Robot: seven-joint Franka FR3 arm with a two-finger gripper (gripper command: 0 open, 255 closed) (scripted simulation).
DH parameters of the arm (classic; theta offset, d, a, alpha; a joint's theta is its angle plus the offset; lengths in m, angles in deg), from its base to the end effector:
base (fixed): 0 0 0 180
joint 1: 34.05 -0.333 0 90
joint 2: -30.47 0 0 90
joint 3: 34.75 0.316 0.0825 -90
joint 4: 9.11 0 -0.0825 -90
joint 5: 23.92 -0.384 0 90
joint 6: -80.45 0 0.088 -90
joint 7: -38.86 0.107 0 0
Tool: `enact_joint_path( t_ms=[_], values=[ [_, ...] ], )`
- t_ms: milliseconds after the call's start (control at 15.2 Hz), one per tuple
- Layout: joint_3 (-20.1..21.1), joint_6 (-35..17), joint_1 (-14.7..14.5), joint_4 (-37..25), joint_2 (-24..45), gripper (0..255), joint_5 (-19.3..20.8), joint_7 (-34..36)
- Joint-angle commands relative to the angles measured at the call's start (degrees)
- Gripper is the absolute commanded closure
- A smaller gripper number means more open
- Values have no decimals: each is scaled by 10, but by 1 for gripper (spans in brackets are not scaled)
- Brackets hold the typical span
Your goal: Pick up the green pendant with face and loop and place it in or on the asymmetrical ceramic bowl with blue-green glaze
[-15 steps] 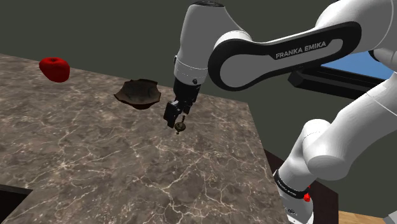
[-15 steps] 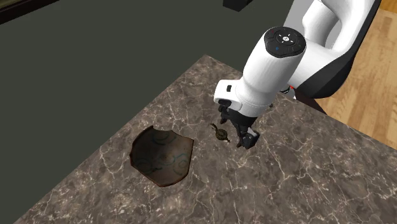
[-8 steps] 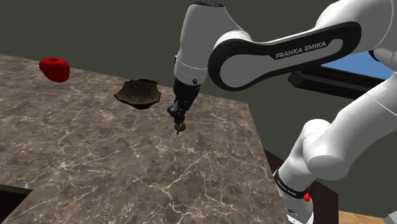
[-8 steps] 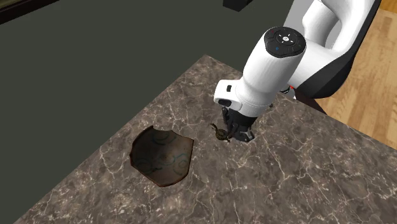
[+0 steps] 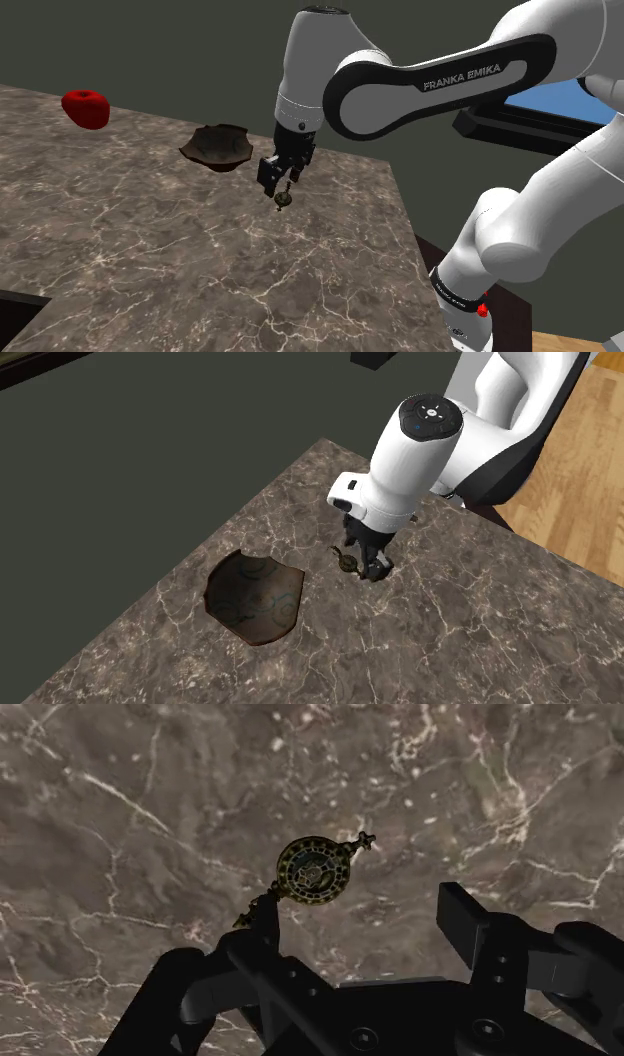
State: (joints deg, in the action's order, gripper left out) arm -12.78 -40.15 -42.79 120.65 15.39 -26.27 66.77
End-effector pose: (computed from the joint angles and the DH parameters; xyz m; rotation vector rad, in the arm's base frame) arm 0.4097 0.2542 0.4672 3.1251 0.0338 0.1639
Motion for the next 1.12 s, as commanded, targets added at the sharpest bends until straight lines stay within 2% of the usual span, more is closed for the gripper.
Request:
enact_joint_path(
  t_ms=[0, 528, 1056],
  values=[
    [3, -8, 30, 12, 4, 0, -10, 145],
    [10, -69, 35, 46, 33, 0, -1, 163],
    [10, -69, 35, 46, 33, 0, -1, 163]
  ],
)
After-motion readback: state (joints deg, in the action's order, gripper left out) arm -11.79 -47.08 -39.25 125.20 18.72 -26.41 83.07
